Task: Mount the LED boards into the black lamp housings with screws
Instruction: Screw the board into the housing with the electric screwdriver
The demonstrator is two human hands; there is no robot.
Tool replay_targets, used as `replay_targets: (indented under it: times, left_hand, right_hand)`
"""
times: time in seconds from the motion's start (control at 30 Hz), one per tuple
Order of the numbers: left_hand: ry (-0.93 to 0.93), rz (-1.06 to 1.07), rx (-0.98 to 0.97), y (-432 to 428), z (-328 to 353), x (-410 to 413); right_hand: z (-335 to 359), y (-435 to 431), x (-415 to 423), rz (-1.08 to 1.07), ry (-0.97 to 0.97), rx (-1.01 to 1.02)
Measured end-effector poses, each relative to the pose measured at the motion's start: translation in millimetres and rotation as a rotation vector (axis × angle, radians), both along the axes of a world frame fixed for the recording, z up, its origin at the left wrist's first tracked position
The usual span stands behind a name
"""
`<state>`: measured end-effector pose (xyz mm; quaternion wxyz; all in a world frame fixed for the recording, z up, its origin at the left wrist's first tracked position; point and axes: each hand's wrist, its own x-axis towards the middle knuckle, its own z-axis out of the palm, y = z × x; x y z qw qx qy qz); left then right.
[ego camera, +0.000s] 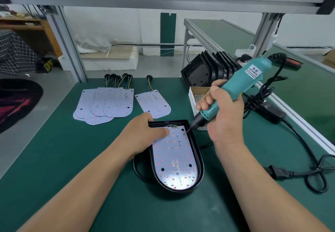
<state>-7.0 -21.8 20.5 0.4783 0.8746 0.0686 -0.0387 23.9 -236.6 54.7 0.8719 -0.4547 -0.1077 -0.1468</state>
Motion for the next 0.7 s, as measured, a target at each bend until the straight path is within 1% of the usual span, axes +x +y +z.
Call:
replay_targets:
  times: [0.23,0.5,0.7]
  left_hand:
    - [0.002,-0.006,-0.015,0.4,-0.9,-0.1]
    - [0.004,-0.005,-0.014,-2.6,-0.6,2.7]
    - [-0.001,-0.017,0.003,-2.6,0.1,4.1]
  right_hand:
    - [1.3,4.4,-2.7,0.028,-0.031,-0.082]
    - [7.9,19.7,-4.3,0.106,-0.147,-0.376]
    - [7.7,23.7,-2.2,0.210,-0.155,-0.423]
